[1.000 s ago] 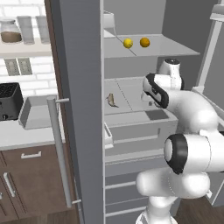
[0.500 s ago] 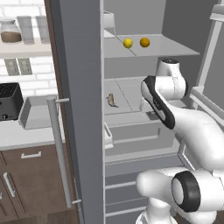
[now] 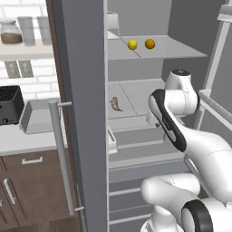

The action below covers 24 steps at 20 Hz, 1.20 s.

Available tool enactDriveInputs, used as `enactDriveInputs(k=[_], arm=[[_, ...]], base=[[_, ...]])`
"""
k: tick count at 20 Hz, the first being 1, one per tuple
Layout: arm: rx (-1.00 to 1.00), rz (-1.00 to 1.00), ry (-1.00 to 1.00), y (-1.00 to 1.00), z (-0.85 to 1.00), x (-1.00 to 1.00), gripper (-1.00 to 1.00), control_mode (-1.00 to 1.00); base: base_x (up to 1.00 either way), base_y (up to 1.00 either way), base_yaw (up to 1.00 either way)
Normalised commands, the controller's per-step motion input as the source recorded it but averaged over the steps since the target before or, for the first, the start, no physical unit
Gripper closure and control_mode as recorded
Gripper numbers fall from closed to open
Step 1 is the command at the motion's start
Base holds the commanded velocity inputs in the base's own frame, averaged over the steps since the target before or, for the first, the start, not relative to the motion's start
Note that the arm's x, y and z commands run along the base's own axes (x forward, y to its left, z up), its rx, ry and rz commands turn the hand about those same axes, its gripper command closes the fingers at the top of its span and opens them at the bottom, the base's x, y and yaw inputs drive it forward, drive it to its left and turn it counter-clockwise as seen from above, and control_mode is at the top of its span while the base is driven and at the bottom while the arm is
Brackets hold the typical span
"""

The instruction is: Place one lemon and one fish in each tupperware on the nearby counter, to pack two identical lunches.

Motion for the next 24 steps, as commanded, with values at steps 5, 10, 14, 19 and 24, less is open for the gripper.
enactDriveInputs(k=[5, 10, 14, 19, 24], arm=[[0.00, 0.00, 0.00, 0.00, 0.00, -0.07, 1.00, 1.00], [0.00, 0.00, 0.00, 0.00, 0.00, 0.00, 1.00, 1.00], [0.00, 0.00, 0.00, 0.00, 0.00, 0.00, 1.00, 1.00], [0.00, 0.00, 0.00, 0.00, 0.00, 0.00, 1.00, 1.00], [0.00, 0.00, 0.00, 0.00, 0.00, 0.00, 1.00, 1.00]], base=[[-0.72, 0.03, 0.01], [-1.00, 0.26, 0.00], [-0.96, 0.89, 0.21], [-0.17, 1.00, 0.58], [0.04, 0.94, 0.52]])
